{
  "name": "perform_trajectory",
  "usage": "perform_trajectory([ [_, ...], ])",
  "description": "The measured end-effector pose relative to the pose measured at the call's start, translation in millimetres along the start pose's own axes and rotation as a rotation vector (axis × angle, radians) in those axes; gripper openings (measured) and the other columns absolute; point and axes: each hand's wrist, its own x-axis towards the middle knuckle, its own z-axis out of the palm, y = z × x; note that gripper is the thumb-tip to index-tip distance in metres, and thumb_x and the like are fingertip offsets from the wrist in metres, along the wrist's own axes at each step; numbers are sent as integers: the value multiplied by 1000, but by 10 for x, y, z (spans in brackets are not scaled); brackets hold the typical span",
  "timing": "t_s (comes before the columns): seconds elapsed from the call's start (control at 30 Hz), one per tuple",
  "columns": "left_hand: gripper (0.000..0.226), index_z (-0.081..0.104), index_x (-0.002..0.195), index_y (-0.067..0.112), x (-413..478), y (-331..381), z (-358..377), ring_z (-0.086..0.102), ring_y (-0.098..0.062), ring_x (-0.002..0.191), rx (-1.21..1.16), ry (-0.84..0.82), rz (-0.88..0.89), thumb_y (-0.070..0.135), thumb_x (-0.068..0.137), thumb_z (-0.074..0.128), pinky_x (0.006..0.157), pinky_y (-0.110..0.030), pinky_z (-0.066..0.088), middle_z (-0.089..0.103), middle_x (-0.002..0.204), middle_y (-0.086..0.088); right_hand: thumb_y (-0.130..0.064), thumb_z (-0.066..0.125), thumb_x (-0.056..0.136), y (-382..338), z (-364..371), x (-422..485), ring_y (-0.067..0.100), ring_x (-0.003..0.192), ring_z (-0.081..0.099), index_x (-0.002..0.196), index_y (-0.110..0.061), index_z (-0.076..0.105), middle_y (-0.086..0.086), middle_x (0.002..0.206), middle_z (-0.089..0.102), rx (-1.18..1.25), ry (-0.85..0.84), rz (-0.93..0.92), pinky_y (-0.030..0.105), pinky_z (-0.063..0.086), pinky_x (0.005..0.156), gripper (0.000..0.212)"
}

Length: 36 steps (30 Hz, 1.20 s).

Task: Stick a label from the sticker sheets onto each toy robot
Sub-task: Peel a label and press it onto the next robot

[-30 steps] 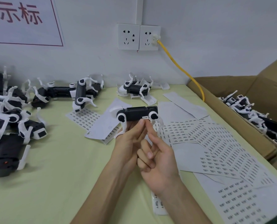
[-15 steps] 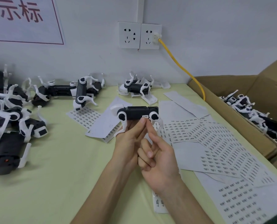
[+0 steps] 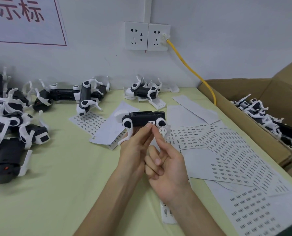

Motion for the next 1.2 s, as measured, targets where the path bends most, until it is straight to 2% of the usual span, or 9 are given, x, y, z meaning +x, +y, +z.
perform_trajectory([
  [0.1, 14, 67, 101, 20, 8, -1, -9, 69, -20, 120, -1, 16, -1, 14, 90, 74, 114, -38, 47, 66, 113, -12, -24, 53, 88, 2, 8, -10, 8, 36, 23, 122, -30, 75, -2, 49, 33, -13, 4, -1, 22, 17, 35, 41],
  [0.27, 13, 66, 98, 21, 3, -11, 3, 70, -17, 104, 19, 52, 27, 12, 91, 73, 112, -36, 48, 65, 109, -10, -25, 53, 88, 7, 9, -9, 8, 36, 23, 123, -29, 74, -1, 50, 32, -24, 23, -7, 22, 18, 35, 41],
  [0.4, 13, 66, 98, 20, -14, -18, 4, 74, -16, 102, 54, 63, 44, 14, 91, 74, 97, -31, 54, 69, 105, -9, -25, 52, 88, 7, 8, -11, 8, 35, 23, 122, -28, 75, -2, 50, 32, -33, 23, -21, 21, 21, 33, 40],
  [0.63, 13, 67, 98, 18, -23, -32, 0, 68, -30, 122, 88, 70, 57, 15, 90, 77, 117, -48, 45, 71, 113, -13, -25, 52, 90, -4, 16, -13, 8, 35, 23, 121, -30, 75, -2, 51, 31, -23, 26, -16, 20, 21, 32, 39],
  [0.77, 14, 66, 100, 16, -19, -43, -10, 66, -33, 124, 90, 62, 65, 15, 91, 77, 117, -49, 44, 69, 113, -14, -25, 52, 90, -7, 21, -21, 7, 35, 23, 120, -32, 75, -2, 52, 31, -36, 16, -24, 20, 19, 33, 39],
  [0.93, 25, 63, 109, 11, -5, -49, -27, 70, -27, 120, 86, 85, 53, 17, 90, 78, 117, -47, 45, 69, 113, -14, -25, 51, 90, -8, 24, -22, 7, 35, 23, 119, -31, 76, -2, 52, 32, -39, 11, -26, 20, 20, 33, 38],
  [1.1, 28, 65, 111, 6, -11, -46, -21, 72, -24, 116, 101, 109, 48, 19, 89, 78, 116, -45, 46, 69, 130, -22, -25, 52, 89, -7, 21, -20, 8, 36, 24, 120, -29, 76, -2, 52, 32, -35, 13, -18, 20, 22, 32, 39],
  [1.2, 27, 67, 111, 6, -17, -45, -12, 73, -23, 114, 108, 115, 63, 19, 90, 77, 114, -45, 47, 68, 128, -25, -25, 52, 90, -5, 18, -20, 8, 36, 23, 119, -29, 76, -2, 51, 32, -40, 18, -16, 21, 20, 34, 39],
])
